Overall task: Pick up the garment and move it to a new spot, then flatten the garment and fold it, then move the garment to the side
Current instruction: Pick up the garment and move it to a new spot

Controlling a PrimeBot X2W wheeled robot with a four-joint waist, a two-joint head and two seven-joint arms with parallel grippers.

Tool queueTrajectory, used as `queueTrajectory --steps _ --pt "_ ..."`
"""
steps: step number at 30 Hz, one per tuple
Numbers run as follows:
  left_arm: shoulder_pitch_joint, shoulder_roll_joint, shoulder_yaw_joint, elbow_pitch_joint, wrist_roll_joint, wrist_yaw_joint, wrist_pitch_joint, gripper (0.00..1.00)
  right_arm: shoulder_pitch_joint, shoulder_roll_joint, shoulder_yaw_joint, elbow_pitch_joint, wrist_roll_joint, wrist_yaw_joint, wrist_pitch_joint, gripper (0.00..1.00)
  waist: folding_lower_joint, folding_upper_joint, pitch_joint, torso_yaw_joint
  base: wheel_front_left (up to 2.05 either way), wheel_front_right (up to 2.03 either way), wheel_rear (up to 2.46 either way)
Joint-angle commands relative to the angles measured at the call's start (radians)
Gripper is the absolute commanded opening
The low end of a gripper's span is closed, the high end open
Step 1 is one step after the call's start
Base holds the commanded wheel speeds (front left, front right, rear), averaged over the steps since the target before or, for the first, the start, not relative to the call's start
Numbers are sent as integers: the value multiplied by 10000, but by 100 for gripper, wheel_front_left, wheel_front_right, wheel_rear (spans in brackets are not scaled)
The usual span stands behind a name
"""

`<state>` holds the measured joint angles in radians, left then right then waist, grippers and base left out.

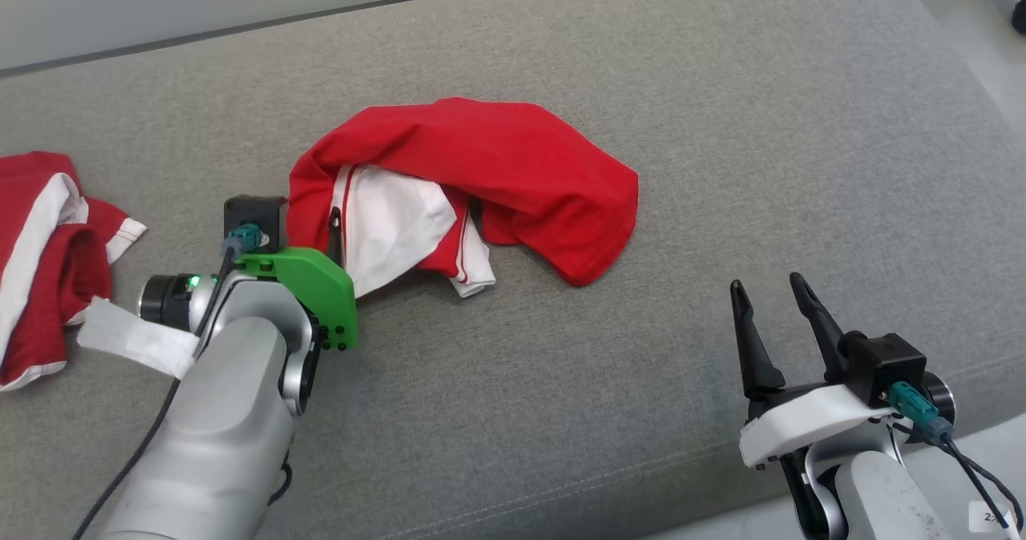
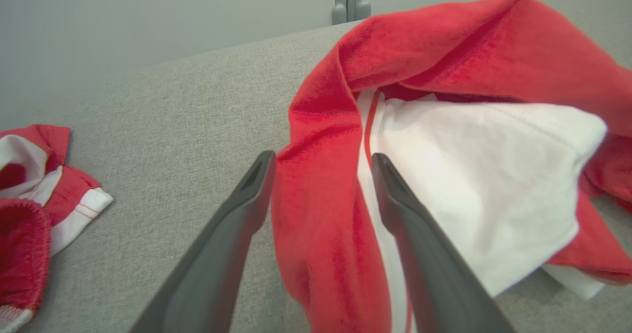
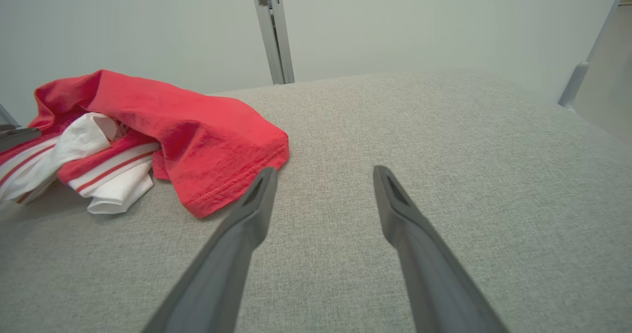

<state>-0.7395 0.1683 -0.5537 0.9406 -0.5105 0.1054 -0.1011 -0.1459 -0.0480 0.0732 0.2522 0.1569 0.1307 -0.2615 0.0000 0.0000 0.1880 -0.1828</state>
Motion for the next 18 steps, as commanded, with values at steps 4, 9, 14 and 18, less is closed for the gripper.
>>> queueTrajectory --steps 4,9,14,18 --pt "693 -179 86 -373 -255 -139 -567 100 80 -25 -174 295 -174 1 -28 100 0 0 -559 798 0 0 0" --pt "1578 -369 201 -1351 -472 -30 -1167 100 -254 -28 -424 917 -234 1 -26 100 0 0 -744 1487 0 0 0" --pt "2386 -447 161 -2534 -493 179 -1380 100 -658 -25 -706 1633 -199 1 127 100 0 0 -795 2073 0 0 0" --pt "3154 -381 72 -3935 -370 487 -1461 100 -1224 -25 -943 2478 -172 1 302 100 0 0 -716 2652 0 0 0"
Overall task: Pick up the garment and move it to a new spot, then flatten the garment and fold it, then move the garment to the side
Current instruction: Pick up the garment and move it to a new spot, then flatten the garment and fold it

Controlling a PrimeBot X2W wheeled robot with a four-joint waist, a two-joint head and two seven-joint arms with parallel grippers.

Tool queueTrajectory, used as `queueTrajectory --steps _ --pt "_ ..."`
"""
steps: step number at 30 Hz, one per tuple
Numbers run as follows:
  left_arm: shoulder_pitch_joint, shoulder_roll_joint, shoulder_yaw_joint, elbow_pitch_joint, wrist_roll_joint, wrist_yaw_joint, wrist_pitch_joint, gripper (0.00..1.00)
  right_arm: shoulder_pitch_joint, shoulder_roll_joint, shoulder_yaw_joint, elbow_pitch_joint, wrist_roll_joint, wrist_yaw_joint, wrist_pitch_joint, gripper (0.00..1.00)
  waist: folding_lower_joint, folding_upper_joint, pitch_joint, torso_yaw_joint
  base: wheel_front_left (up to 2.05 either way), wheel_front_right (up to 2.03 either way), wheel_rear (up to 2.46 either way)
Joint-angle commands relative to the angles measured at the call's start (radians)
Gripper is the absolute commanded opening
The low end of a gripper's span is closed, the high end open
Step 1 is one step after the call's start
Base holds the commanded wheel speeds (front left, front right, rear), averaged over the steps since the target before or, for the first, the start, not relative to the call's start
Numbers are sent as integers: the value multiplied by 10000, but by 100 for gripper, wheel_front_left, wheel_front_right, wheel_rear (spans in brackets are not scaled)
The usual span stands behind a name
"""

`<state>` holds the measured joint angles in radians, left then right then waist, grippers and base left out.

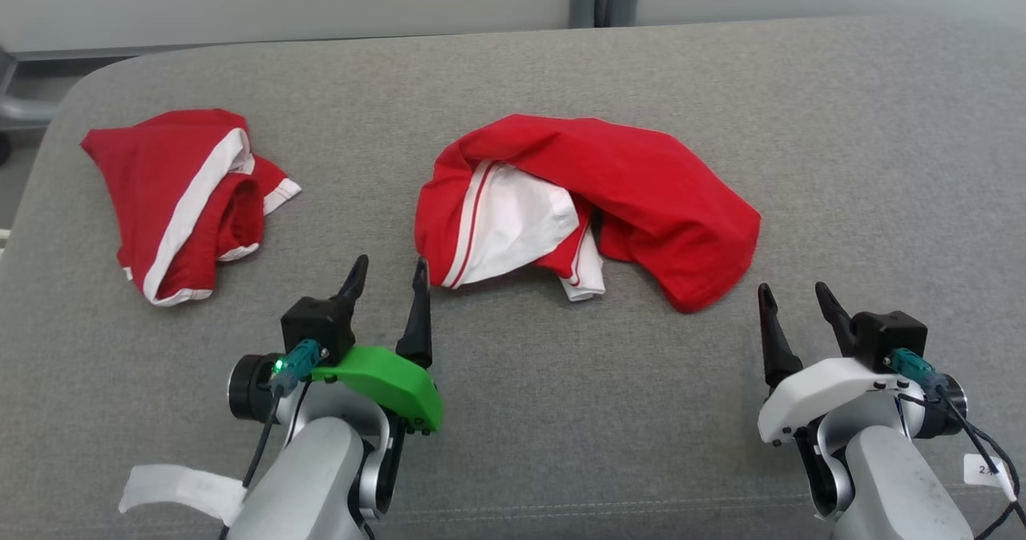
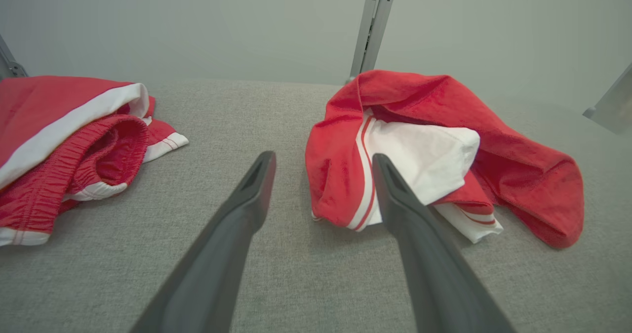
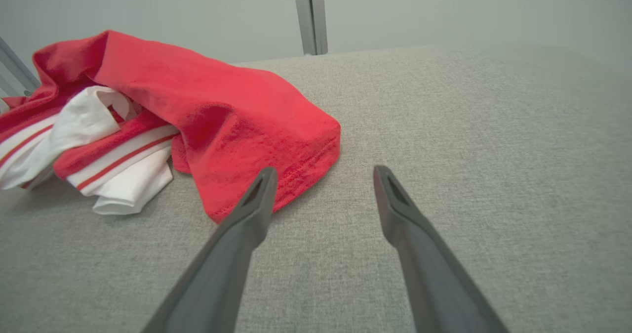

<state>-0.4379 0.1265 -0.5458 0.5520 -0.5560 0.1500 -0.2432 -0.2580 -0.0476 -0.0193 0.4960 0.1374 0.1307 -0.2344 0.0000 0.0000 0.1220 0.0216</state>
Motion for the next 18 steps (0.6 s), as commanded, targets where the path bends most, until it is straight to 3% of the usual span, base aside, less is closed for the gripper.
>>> queueTrajectory --steps 1,10,16,17,18 --pt "342 81 -46 -385 103 128 -42 100 -237 -24 -19 287 50 1 73 100 0 0 -31 736 0 0 0" --pt "1709 362 -328 -3034 214 874 457 100 -1282 -48 451 2452 -8 1 190 100 0 0 289 1858 0 0 0" --pt "1935 512 -409 -3886 302 1116 659 100 -1875 -248 -255 3765 -1091 1 24 100 0 0 441 2234 0 0 0" --pt "1963 546 -403 -3982 307 1150 682 100 -1963 -243 -421 3877 -1283 1 -25 90 0 0 454 2254 0 0 0" --pt "1987 574 -400 -4060 313 1166 704 100 -2051 -244 -610 3945 -1441 -1 -82 51 0 0 464 2264 0 0 0"
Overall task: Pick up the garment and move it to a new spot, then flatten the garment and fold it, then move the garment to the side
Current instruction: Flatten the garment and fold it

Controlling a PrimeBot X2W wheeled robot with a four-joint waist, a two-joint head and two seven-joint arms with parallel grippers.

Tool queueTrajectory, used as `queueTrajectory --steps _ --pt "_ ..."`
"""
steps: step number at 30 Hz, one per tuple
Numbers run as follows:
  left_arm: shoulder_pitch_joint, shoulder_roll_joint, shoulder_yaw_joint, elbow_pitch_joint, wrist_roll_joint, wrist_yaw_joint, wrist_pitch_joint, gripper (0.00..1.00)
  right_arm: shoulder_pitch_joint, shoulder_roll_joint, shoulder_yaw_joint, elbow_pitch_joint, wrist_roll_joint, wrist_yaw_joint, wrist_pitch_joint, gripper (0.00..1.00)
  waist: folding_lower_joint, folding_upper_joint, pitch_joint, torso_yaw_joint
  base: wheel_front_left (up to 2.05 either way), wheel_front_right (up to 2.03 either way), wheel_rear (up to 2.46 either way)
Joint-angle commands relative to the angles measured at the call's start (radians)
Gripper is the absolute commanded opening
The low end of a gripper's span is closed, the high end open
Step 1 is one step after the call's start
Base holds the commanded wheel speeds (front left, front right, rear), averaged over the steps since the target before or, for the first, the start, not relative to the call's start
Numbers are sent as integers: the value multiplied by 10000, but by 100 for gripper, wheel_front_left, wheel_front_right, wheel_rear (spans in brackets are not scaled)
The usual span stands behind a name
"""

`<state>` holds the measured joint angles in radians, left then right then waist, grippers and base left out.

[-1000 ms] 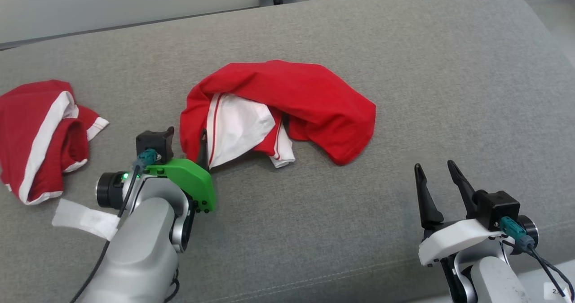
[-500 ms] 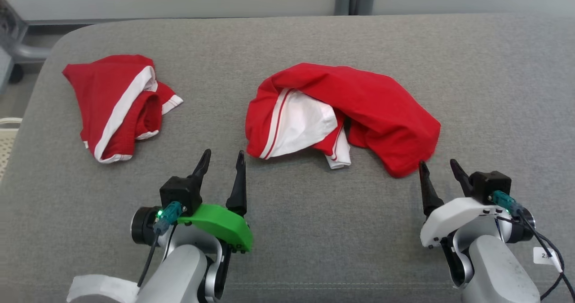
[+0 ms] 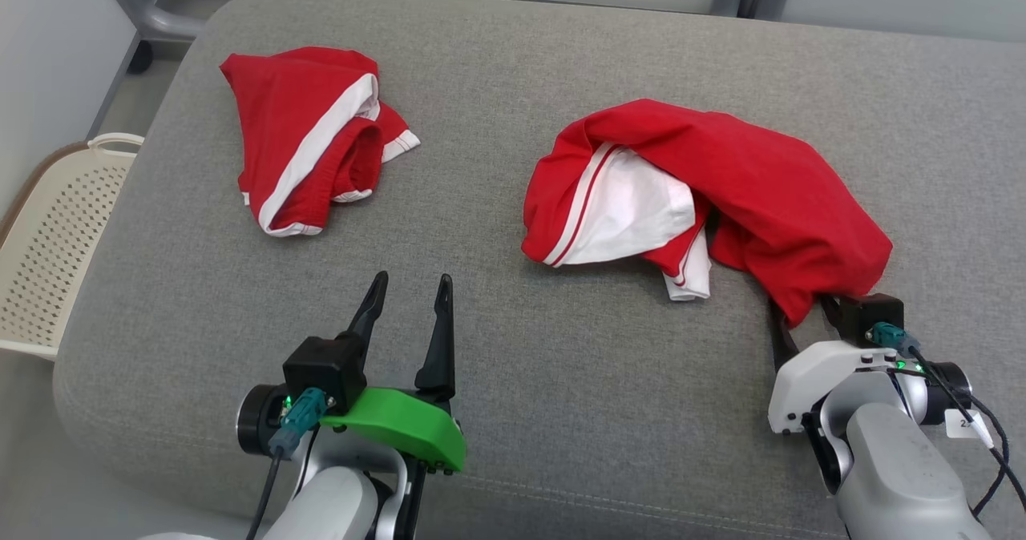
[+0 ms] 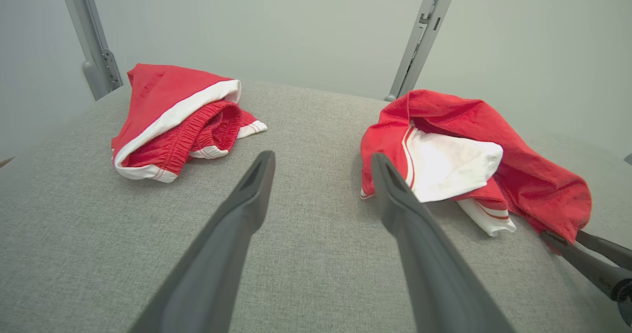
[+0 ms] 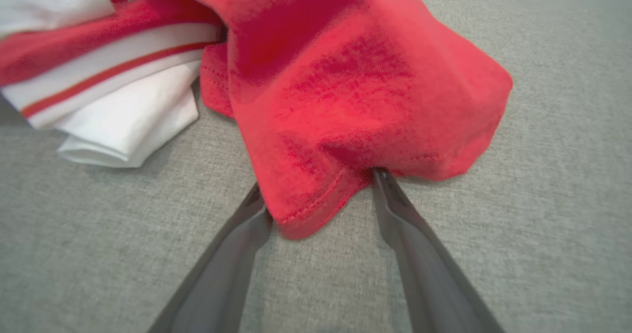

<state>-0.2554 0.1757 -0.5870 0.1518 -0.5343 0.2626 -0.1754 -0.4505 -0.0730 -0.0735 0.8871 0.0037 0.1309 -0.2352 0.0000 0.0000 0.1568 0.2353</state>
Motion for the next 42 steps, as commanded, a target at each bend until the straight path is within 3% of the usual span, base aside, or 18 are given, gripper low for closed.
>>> queueTrajectory --steps 1,3,9,25,35,38,42 --pt "186 94 21 -109 96 78 20 100 -197 3 -222 65 -239 -3 -128 37 0 0 123 125 0 0 0" --pt "222 147 64 -198 80 124 -5 100 -320 30 -435 -9 -519 -3 -226 0 0 0 129 76 0 0 0" --pt "382 238 76 -373 101 230 -27 100 -182 151 -696 -1254 -836 -3 -301 0 0 0 48 -362 0 0 0" --pt "858 406 168 -436 -178 347 -127 100 1363 62 290 -5572 -161 -3 -56 0 0 0 -699 -2126 0 0 0" --pt "1233 386 292 -491 -443 435 -298 100 2491 -832 1063 -9507 752 -3 2598 0 0 0 -1196 -2774 0 0 0" --pt "1110 363 252 -549 -418 397 -311 100 2463 -1274 1051 -9660 968 -3 3170 0 0 0 -1034 -2713 0 0 0" --pt "762 332 160 -530 -307 299 -274 100 1490 -2138 1052 -8496 1246 -4 3541 0 0 0 -537 -2362 0 0 0"
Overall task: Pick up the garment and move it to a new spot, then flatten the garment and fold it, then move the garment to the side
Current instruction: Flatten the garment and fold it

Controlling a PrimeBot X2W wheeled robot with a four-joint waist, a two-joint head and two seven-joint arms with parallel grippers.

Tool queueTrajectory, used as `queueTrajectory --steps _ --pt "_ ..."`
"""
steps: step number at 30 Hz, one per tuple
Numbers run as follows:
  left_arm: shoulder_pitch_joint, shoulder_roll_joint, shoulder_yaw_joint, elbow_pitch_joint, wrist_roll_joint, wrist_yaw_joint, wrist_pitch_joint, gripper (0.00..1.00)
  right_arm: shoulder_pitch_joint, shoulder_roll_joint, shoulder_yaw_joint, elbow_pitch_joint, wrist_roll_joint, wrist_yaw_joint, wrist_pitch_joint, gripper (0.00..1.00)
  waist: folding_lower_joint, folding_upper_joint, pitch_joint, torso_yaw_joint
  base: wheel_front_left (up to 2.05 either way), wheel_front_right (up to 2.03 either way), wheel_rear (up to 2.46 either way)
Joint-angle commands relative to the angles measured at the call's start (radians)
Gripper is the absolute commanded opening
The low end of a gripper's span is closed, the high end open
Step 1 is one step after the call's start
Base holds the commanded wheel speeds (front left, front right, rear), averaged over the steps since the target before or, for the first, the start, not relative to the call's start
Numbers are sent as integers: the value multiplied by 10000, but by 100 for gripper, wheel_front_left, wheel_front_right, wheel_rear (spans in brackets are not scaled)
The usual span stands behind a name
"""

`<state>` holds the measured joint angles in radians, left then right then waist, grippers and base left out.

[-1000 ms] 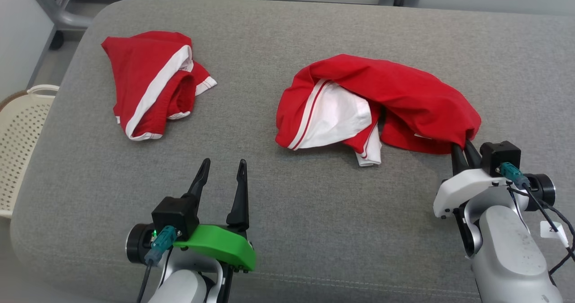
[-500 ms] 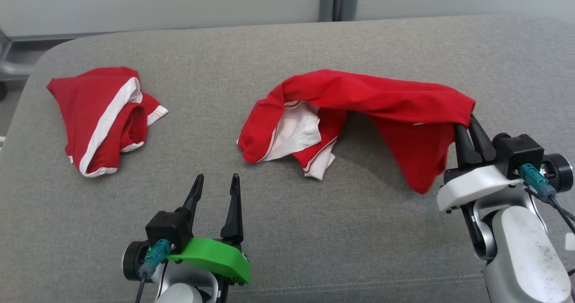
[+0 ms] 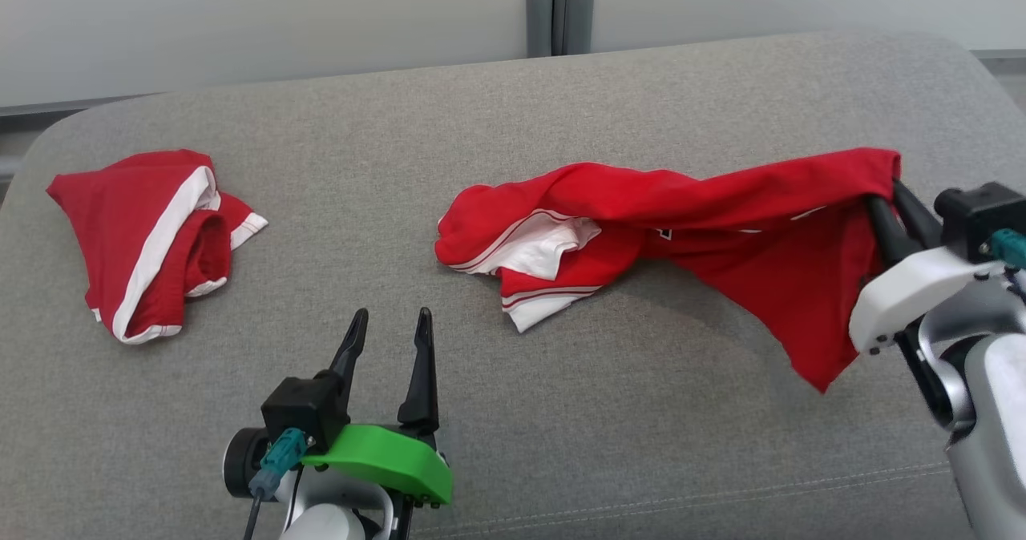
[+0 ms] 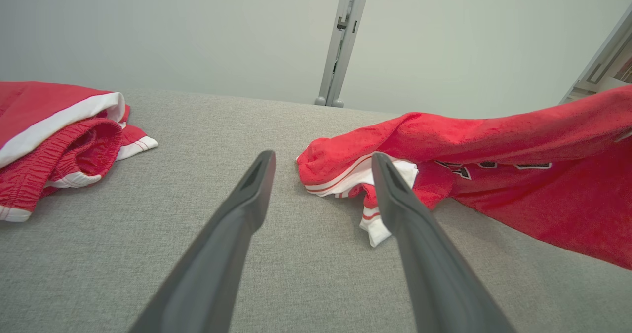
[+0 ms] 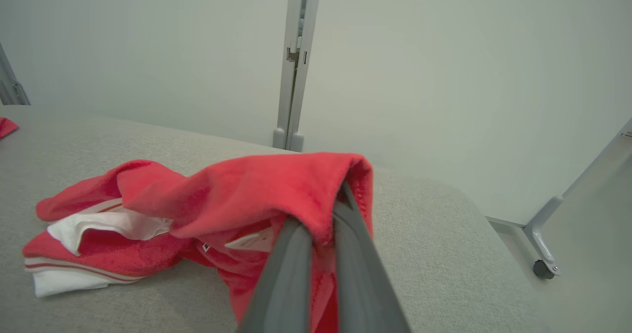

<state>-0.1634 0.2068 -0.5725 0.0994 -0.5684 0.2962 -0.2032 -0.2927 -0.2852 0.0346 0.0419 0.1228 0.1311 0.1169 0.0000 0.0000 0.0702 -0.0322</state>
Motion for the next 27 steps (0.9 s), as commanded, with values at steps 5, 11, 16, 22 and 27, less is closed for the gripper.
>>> queueTrajectory --steps 5,11,16,22,27 --pt "-470 14 -73 -11 150 -77 54 100 -1595 -854 -42 2142 288 -6 45 0 0 0 891 878 0 0 0" --pt "-947 -47 -295 26 305 -235 152 100 -3283 -1746 34 5056 444 -8 12 0 0 0 1661 1685 0 0 0" --pt "-1290 -120 -466 -17 471 -308 204 100 -4691 -2336 415 6727 362 -9 -408 0 0 0 2361 2205 0 0 0" --pt "-1629 -255 -645 80 563 -392 157 100 -6241 -2451 550 8469 -36 -9 -974 100 0 0 2912 2518 0 0 0" --pt "-1777 -363 -801 199 597 -471 176 100 -6902 -2310 429 9414 -519 -11 -1348 100 0 0 2981 2485 0 0 0"
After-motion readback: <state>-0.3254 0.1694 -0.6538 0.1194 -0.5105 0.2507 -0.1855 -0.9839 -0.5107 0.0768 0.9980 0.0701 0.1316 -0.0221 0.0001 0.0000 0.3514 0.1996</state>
